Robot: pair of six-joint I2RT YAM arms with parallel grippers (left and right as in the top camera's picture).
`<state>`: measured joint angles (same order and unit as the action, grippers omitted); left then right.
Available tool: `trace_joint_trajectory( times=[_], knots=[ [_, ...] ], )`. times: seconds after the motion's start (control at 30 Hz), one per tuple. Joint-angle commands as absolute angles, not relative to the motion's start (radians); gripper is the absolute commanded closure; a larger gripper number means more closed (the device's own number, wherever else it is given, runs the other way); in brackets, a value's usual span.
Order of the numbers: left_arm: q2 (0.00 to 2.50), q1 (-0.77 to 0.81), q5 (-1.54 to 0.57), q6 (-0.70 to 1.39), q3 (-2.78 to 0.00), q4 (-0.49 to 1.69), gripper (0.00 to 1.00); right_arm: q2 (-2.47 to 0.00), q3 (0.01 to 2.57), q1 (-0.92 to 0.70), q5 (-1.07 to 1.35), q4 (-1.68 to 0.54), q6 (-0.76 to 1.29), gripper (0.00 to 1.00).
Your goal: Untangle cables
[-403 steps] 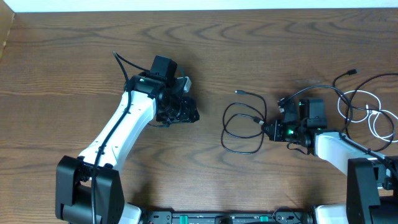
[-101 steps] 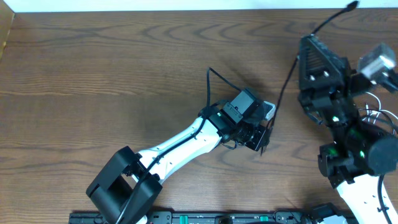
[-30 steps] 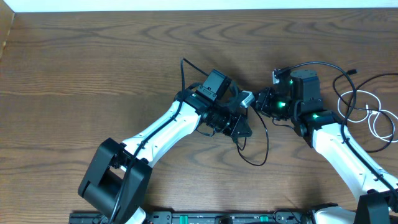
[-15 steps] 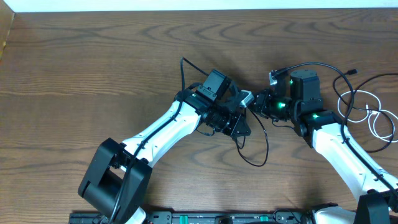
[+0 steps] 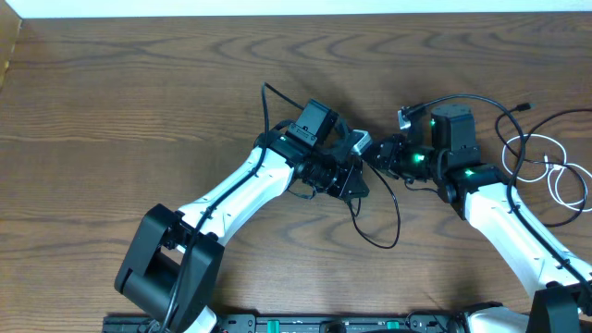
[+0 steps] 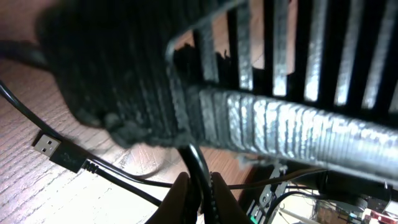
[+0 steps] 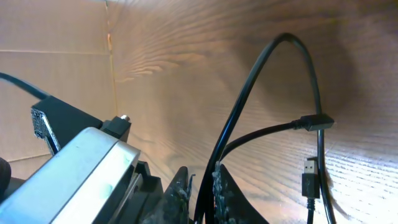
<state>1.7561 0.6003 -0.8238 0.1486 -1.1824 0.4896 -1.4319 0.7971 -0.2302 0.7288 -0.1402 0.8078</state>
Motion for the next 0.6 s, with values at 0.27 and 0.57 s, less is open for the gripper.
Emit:
trace_joint_trajectory(
  times=[0.27,0.57],
  knots=[
    [1.737,0.599,-0.815,0.127,-1.174,0.489,0.92,-1.434,0.802,-0.228,0.756,-0.162,0.815,0.99],
    [1.737,0.595,-0.814,0.127,-1.174,0.492,0.32,-1.434,0.802,-0.228,0.755,-0.169,0.815,0.99]
  ],
)
